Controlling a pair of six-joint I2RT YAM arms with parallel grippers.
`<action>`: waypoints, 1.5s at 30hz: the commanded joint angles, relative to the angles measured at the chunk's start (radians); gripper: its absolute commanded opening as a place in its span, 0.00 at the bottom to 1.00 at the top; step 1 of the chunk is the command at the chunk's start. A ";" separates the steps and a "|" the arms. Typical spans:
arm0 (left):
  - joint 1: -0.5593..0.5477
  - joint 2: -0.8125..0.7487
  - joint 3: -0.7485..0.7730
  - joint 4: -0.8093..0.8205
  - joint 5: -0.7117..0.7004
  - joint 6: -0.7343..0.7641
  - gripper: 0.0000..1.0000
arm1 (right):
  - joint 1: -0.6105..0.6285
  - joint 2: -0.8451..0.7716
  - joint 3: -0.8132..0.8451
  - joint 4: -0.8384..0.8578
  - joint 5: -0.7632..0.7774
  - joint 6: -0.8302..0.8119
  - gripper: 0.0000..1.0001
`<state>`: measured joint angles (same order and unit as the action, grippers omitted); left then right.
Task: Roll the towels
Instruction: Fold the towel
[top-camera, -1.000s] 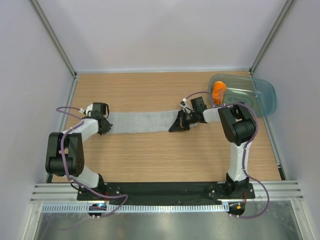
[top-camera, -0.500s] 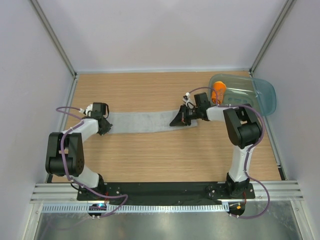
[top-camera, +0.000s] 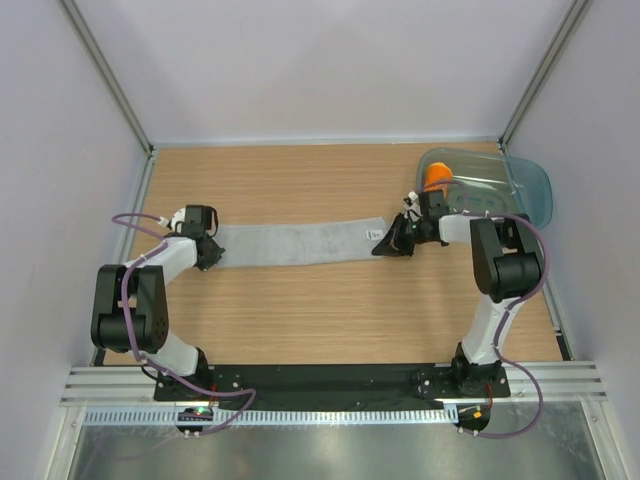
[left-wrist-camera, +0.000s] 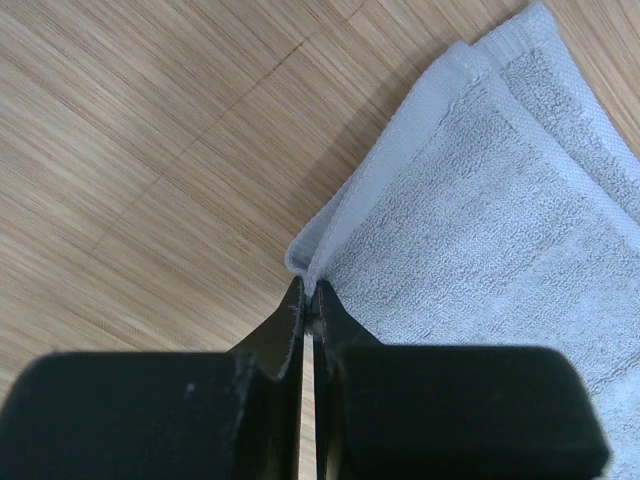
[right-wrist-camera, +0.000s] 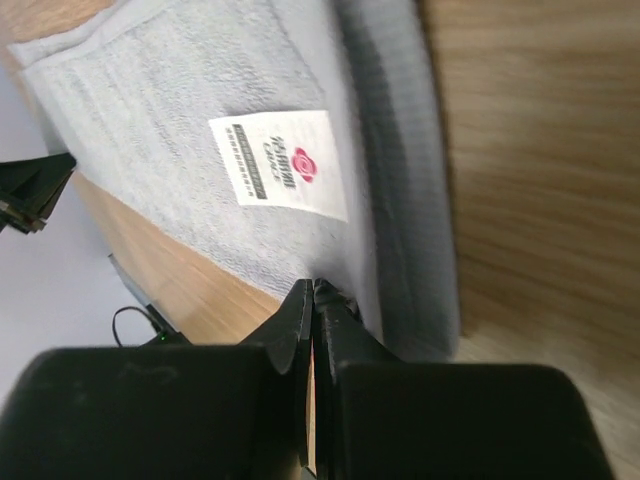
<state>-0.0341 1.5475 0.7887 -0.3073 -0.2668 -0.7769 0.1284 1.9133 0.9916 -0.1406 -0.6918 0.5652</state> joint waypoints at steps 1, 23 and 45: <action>0.011 0.020 0.009 -0.032 -0.043 0.014 0.00 | -0.041 -0.083 -0.044 -0.086 0.159 -0.039 0.01; 0.011 0.005 0.004 -0.052 -0.020 -0.001 0.02 | -0.027 -0.406 -0.037 -0.324 0.383 -0.051 0.42; 0.008 -0.377 0.116 -0.329 0.299 0.031 0.91 | 0.020 -0.306 -0.143 -0.105 0.370 0.067 0.52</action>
<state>-0.0303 1.2449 0.8318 -0.5381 -0.0311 -0.8211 0.1448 1.5974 0.8154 -0.3157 -0.3252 0.6197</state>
